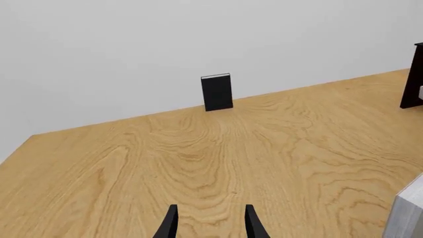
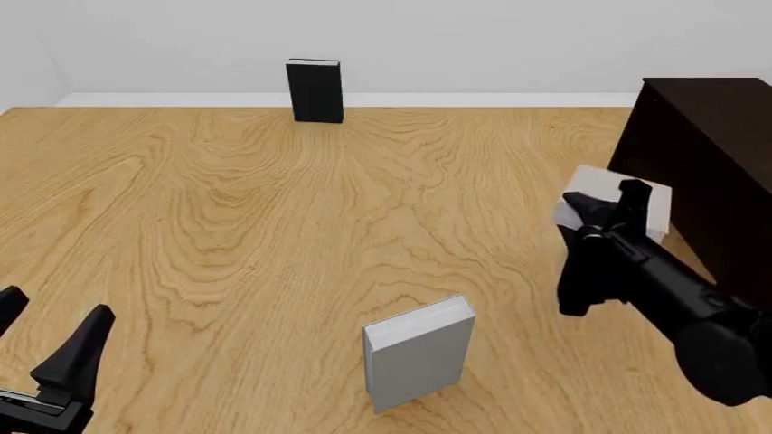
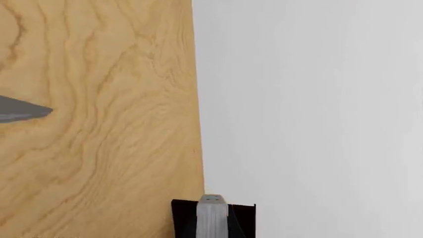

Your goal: Pick up the book on the right and place it on the cabinet shelf.

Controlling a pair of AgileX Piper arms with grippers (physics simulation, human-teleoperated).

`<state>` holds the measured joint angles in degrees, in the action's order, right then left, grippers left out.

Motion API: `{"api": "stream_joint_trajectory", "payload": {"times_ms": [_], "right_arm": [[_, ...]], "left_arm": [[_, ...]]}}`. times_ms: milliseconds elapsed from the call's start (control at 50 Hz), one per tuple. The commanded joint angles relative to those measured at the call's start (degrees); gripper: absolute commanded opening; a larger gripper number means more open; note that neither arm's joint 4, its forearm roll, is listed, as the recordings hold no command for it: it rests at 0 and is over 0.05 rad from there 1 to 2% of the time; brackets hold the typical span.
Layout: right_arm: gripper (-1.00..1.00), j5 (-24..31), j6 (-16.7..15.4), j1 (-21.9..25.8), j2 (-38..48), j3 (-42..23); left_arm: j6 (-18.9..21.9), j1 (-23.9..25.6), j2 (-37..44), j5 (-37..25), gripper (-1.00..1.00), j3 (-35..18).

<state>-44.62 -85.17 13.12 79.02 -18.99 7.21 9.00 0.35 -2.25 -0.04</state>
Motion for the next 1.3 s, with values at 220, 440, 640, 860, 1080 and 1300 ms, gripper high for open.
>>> {"api": "stream_joint_trajectory", "payload": {"times_ms": [220, 440, 640, 860, 1080, 1300], "right_arm": [[-1.00, -2.89, 0.58, -4.72, 2.76, -2.40], [-1.00, -5.09, 1.37, -6.80, 5.32, -2.83], [-1.00, -5.11, 1.15, -8.09, 7.14, -4.56], [-1.00, -4.91, 0.69, -10.63, 9.55, -6.56], [-1.00, -3.48, 0.67, -12.49, 11.30, -9.21], [-1.00, -2.93, -0.04, -14.14, 14.13, -11.89]], "left_arm": [[0.03, 0.02, -0.02, -0.01, 1.00, -0.01], [0.20, -0.01, -0.07, -0.01, 1.00, -0.01], [0.23, -0.07, -0.05, -0.12, 1.00, -0.01], [0.37, -0.20, -0.05, -0.24, 1.00, 0.00], [0.42, -0.22, -0.02, -0.27, 1.00, 0.00], [0.45, -0.53, -0.01, -0.24, 1.00, 0.00]]}}
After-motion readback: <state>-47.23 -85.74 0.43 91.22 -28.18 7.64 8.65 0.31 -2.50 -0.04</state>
